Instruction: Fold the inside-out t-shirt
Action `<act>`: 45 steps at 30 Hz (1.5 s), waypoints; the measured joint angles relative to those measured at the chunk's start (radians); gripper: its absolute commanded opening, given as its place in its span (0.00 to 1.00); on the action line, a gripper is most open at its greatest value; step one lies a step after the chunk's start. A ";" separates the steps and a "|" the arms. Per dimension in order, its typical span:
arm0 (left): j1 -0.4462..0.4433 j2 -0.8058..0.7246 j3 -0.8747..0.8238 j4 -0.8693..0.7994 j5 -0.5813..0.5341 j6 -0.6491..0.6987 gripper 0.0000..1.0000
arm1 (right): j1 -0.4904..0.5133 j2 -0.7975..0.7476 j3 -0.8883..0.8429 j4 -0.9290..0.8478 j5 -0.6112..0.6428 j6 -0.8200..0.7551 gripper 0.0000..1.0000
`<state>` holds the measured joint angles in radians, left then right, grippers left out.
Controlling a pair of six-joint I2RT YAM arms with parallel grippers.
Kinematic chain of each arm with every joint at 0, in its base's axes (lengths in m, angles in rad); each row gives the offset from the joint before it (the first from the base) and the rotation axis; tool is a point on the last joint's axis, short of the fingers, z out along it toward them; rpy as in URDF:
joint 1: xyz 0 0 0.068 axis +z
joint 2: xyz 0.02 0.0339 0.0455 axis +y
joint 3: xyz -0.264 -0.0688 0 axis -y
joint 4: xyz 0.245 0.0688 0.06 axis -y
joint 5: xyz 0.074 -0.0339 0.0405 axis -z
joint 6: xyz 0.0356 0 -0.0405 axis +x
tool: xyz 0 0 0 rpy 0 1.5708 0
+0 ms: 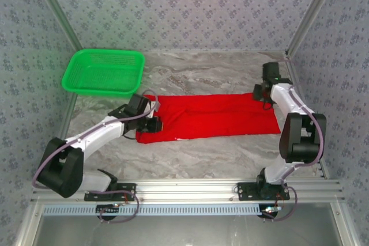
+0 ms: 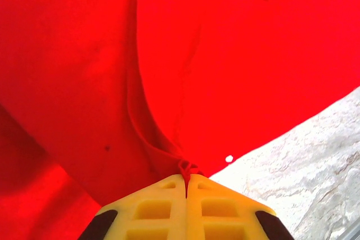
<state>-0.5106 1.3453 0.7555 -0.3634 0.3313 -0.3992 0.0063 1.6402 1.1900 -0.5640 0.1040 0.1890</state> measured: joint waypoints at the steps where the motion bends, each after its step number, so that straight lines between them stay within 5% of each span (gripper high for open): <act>1: -0.003 0.008 -0.007 0.001 0.005 -0.003 0.08 | 0.041 0.001 0.000 0.002 -0.017 -0.005 0.47; 10: -0.006 0.037 0.007 -0.035 0.036 0.002 0.49 | 0.303 0.059 0.093 0.017 -0.078 -0.043 0.48; 14: 0.006 0.067 0.090 -0.015 0.021 0.006 0.52 | 0.315 0.069 0.101 0.023 -0.077 -0.045 0.47; 26: 0.034 0.489 0.392 0.047 -0.006 0.122 0.52 | 0.310 0.071 0.103 0.022 -0.075 -0.048 0.47; 31: 0.034 0.534 0.435 0.045 0.002 0.153 0.44 | 0.304 0.071 0.103 0.022 -0.075 -0.048 0.47; 38: 0.034 0.535 0.439 0.050 0.055 0.176 0.15 | 0.294 0.069 0.094 0.022 -0.074 -0.048 0.47; 45: 0.017 0.519 0.436 0.048 0.076 0.169 0.04 | 0.286 0.043 0.083 0.010 -0.063 -0.049 0.47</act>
<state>-0.4934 1.8645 1.1912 -0.3157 0.4076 -0.2306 0.2920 1.6833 1.2732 -0.5541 0.0410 0.1398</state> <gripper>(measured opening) 0.050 0.474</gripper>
